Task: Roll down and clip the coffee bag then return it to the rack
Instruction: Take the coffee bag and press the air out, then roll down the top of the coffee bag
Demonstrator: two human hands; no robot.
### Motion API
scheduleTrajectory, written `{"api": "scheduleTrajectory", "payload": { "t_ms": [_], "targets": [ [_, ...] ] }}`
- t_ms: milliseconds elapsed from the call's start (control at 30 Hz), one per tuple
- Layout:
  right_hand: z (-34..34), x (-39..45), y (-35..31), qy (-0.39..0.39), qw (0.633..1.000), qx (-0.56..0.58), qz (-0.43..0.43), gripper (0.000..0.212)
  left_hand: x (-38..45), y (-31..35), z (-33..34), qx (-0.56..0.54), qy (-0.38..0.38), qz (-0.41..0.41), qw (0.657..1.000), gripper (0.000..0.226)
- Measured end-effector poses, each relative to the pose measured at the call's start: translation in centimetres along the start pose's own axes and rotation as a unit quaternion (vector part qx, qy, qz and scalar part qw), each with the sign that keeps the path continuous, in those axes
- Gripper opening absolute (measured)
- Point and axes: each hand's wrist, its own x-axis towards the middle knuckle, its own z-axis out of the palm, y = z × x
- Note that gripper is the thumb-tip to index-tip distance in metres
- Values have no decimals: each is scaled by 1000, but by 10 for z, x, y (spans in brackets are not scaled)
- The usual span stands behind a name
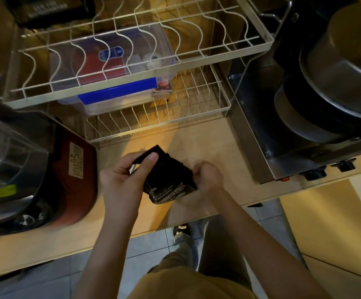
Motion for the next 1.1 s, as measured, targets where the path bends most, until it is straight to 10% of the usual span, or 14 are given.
{"api": "scheduleTrajectory", "payload": {
  "t_ms": [300, 467, 667, 800, 1100],
  "targets": [
    [-78, -20, -20, -239, 871, 382, -193, 78, 47, 22, 24, 155, -166, 47, 973, 14],
    [-76, -14, -42, -196, 907, 322, -187, 77, 70, 23, 15, 201, -196, 53, 959, 26],
    [-80, -1, -46, -166, 917, 309, -189, 60, 21, -36, -16, 96, 175, 62, 978, 22],
    [-79, 6, -48, -150, 919, 318, -178, 54, 0, -100, -16, 133, 1, -112, 985, 1],
    [-86, 24, -52, -110, 919, 349, -146, 48, 16, -129, -8, 251, -70, -59, 964, 31]
  ]
}}
